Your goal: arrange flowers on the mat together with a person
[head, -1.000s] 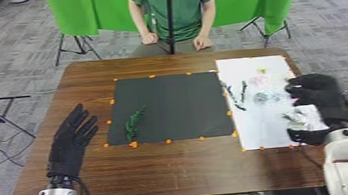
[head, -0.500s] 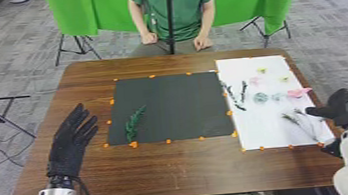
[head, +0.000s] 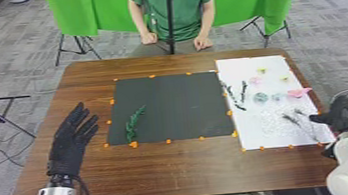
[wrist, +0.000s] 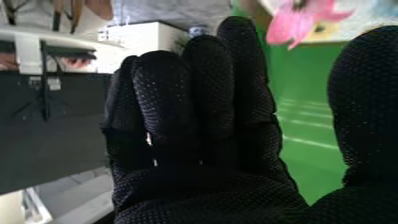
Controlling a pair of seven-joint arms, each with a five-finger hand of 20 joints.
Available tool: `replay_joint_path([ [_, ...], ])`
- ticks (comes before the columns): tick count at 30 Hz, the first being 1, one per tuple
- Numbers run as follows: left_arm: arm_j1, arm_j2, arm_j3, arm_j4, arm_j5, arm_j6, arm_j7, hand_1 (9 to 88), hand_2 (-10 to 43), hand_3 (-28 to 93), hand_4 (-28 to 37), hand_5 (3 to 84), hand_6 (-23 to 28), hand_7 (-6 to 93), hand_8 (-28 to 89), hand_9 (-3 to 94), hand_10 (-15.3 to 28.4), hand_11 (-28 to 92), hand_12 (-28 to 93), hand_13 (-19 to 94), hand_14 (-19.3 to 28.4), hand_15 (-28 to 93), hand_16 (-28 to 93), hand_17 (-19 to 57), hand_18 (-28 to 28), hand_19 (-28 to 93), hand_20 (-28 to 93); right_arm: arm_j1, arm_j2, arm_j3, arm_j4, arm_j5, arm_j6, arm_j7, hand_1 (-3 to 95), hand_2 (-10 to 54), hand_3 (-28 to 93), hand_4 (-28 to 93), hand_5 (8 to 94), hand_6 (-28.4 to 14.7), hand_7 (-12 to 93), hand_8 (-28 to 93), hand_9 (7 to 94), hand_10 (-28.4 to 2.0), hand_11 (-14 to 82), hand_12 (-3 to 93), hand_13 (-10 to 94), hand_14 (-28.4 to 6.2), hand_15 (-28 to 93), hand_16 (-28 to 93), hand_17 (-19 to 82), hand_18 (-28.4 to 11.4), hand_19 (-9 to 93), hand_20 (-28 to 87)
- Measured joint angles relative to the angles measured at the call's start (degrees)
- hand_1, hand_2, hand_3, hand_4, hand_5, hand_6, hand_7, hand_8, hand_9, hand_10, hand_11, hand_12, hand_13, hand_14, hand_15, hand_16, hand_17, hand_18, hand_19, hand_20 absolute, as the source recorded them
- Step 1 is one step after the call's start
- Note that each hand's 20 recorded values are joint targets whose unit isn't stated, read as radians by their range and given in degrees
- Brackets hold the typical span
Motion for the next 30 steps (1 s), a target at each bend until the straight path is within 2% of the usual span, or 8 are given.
replay_joint_path([
  [7, -0.19, -0.02, 0.04, 0.12, 0.00, -0.04, -0.02, 28.1, -5.7, 68, -28.2, 29.6, 4.3, 12.2, -8, 20.4, 9.2, 18, 14, 20, 12.9, 24, 4, -10.2, 20.2, 40, 10, 0.88, -0.89, -2.05, 2.07, -0.01, -0.09, -0.17, 32.7, -9.5, 64, -28, 66.8, -0.3, 43, -15, 68.3, -12.2, 53.0, 35.4, 64, -11.7, 73, 25, 26, -20.7, 80, 36],
  [11, -0.37, -0.02, 0.03, 0.19, 0.00, -0.07, -0.08, 28.1, -5.3, 68, -28.3, 29.6, 4.3, 12.2, -8, 20.5, 9.2, 18, 14, 20, 12.8, 24, 4, -10.2, 20.2, 40, 10, 1.12, -1.16, -3.43, 3.65, -0.68, 0.08, 0.06, 28.7, -9.5, 69, -28, 66.9, -0.3, 43, -15, 68.4, -12.2, 53.0, 35.5, 64, -11.8, 73, 25, 26, -20.8, 80, 36],
  [16, -0.48, 0.07, -0.01, 0.24, 0.01, -0.08, -0.14, 28.0, -4.8, 68, -28.3, 29.7, 4.3, 12.0, -8, 21.2, 9.4, 18, 14, 20, 13.0, 24, 4, -10.3, 20.3, 40, 10, 1.18, -1.21, -4.80, 5.07, -1.96, 0.97, 0.11, 29.0, -9.5, 72, -28, 67.0, -0.2, 43, -15, 68.5, -12.2, 53.7, 35.6, 64, -12.2, 74, 25, 26, -20.9, 80, 36],
  [19, -0.57, 0.30, -0.03, 0.33, -0.01, -0.18, -0.24, 27.9, -4.7, 68, -28.3, 29.9, 4.3, 12.0, -8, 21.2, 9.5, 19, 14, 20, 13.0, 24, 4, -10.3, 20.2, 40, 10, 1.40, -1.11, -5.45, 5.64, -2.68, 1.89, 0.24, 31.9, -9.5, 75, -28, 67.8, 0.2, 45, -14, 69.0, -12.2, 54.4, 35.7, 65, -11.8, 75, 25, 27, -20.9, 81, 37],
  [22, -0.66, 0.56, -0.06, 0.36, -0.01, -0.25, -0.26, 27.8, -4.6, 68, -28.3, 29.9, 4.2, 11.9, -8, 21.3, 9.6, 18, 14, 20, 13.0, 24, 4, -10.3, 20.3, 40, 10, 1.73, -0.97, -6.17, 6.46, -3.37, 3.24, 0.28, 41.5, -9.5, 69, -28, 69.1, -0.4, 45, 7, 72.1, -11.6, 55.2, 36.4, 68, -10.7, 75, 26, 29, -20.9, 83, 37],
  [26, -0.78, 0.63, -0.10, 0.37, -0.01, -0.30, -0.28, 27.8, -4.6, 68, -28.3, 29.9, 4.2, 11.9, -8, 21.4, 9.7, 18, 14, 20, 13.0, 24, 4, -10.3, 20.3, 40, 10, 2.28, -0.99, -6.52, 7.13, -3.21, 3.40, 0.11, 49.5, -9.5, 70, -28, 75.9, -0.2, 46, 7, 78.7, -10.3, 56.1, 37.4, 73, -9.8, 77, 27, 32, -20.6, 86, 37],
  [30, -0.82, 0.63, -0.10, 0.42, -0.02, -0.41, -0.36, 27.6, -4.6, 69, -28.3, 29.9, 4.2, 11.8, -8, 21.5, 9.7, 18, 14, 20, 13.0, 24, 4, -10.3, 20.3, 40, 10, 2.77, -1.09, -6.32, 7.26, -1.39, 3.38, -1.29, 49.2, -9.5, 75, -28, 78.2, -1.7, 47, 8, 81.4, -10.2, 61.1, 39.6, 76, -10.1, 82, 30, 35, -20.8, 90, 40],
])
